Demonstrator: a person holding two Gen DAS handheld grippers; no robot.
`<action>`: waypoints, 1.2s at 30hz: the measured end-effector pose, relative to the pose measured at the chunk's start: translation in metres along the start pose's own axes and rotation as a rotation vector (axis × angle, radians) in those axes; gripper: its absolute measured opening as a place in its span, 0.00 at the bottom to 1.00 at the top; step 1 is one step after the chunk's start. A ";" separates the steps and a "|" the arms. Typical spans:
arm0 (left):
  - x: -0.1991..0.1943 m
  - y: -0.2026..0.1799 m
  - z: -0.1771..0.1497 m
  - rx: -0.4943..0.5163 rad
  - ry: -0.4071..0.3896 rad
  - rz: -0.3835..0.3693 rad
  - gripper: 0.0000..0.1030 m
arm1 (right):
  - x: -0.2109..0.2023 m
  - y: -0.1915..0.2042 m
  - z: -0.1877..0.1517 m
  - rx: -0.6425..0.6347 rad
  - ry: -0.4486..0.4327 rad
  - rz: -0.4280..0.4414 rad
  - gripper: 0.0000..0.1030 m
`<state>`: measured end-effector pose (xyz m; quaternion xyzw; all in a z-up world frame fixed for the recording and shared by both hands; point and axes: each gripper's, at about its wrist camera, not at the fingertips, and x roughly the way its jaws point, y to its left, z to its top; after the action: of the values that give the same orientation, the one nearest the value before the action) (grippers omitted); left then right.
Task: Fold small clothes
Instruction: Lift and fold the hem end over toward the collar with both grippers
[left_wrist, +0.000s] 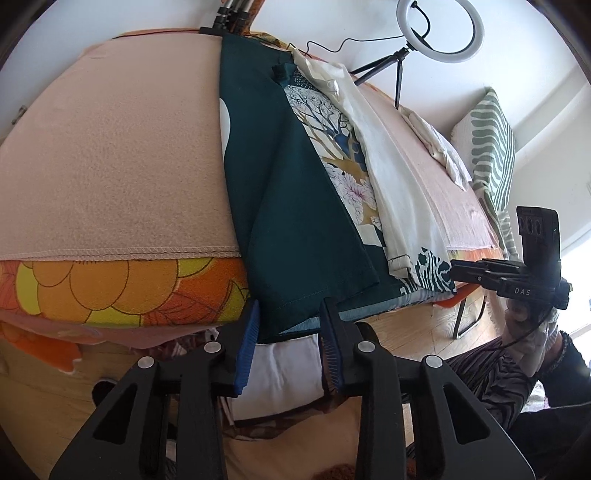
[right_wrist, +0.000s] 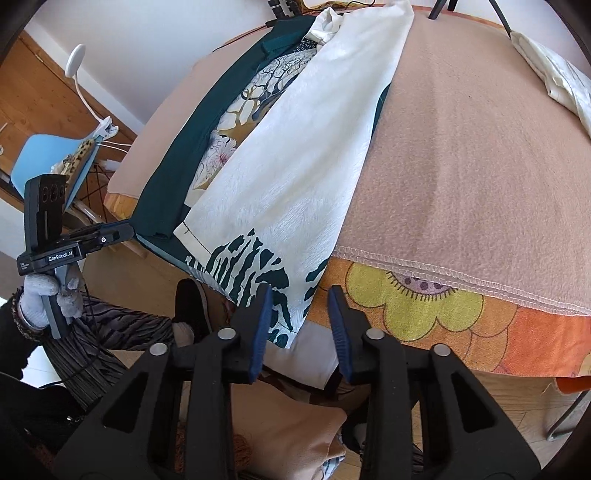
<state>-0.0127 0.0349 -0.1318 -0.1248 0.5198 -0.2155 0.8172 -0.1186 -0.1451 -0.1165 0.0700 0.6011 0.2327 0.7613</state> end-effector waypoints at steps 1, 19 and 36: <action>0.001 -0.003 0.000 0.014 0.003 0.000 0.21 | 0.000 0.001 0.000 -0.004 -0.005 -0.010 0.20; -0.024 -0.012 0.042 0.045 -0.145 -0.119 0.01 | -0.035 -0.032 0.023 0.214 -0.150 0.218 0.03; 0.019 0.034 0.155 -0.020 -0.203 -0.029 0.01 | 0.007 -0.086 0.146 0.384 -0.204 0.156 0.03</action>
<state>0.1424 0.0520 -0.0951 -0.1616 0.4347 -0.2083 0.8611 0.0443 -0.1921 -0.1166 0.2832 0.5469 0.1640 0.7706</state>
